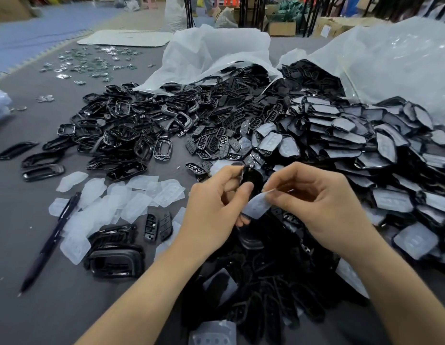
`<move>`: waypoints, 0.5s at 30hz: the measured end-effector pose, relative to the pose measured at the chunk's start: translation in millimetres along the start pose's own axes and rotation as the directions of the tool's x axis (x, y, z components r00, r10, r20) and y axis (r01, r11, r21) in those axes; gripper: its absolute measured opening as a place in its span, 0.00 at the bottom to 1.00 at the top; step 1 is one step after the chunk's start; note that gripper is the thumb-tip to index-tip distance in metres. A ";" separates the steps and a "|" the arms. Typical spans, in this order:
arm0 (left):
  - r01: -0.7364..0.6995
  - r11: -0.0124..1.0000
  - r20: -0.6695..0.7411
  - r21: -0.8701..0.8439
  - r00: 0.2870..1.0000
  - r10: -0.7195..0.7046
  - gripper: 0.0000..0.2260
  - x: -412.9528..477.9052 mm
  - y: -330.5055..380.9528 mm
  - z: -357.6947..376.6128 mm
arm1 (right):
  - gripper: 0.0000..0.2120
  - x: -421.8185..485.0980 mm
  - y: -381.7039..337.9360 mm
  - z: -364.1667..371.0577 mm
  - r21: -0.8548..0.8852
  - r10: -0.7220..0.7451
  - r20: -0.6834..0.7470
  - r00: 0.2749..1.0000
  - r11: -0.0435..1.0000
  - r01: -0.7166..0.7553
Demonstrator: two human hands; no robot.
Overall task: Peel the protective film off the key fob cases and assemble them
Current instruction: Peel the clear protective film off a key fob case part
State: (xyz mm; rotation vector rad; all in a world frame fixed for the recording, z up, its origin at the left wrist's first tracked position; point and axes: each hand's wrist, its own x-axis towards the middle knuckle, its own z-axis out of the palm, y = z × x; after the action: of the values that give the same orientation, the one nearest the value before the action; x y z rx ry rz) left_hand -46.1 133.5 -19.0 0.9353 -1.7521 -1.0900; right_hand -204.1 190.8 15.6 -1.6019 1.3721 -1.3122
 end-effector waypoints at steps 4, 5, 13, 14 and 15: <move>-0.127 0.985 0.031 0.115 0.992 0.124 0.11 -4.7 2.6 3.3 | 0.12 -2.6 4.7 8.8 -0.091 0.000 -0.125 0.992 0.996 -0.011; -0.141 0.981 0.036 0.133 0.990 0.137 0.10 -5.4 2.9 4.1 | 0.12 -3.3 5.6 10.4 -0.110 -0.019 -0.156 0.988 0.994 0.002; -0.226 0.923 -0.027 0.311 0.969 0.246 0.12 -4.9 8.1 4.4 | 0.10 -7.1 5.5 19.6 -0.255 -0.191 -0.259 0.947 0.959 0.123; -0.230 0.920 -0.026 0.318 0.968 0.251 0.13 -4.9 8.8 4.2 | 0.10 -7.2 5.3 20.1 -0.279 -0.220 -0.257 0.941 0.949 0.146; -0.238 0.916 -0.023 0.323 0.966 0.258 0.13 -5.0 9.3 4.3 | 0.10 -7.2 5.2 20.7 -0.306 -0.249 -0.256 0.934 0.938 0.166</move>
State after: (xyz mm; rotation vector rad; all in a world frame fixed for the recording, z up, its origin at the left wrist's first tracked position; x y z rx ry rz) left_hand -49.7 142.5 -12.8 0.8953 -1.9656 -0.6173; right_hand -185.8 193.7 2.8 -1.8398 1.6623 -1.5891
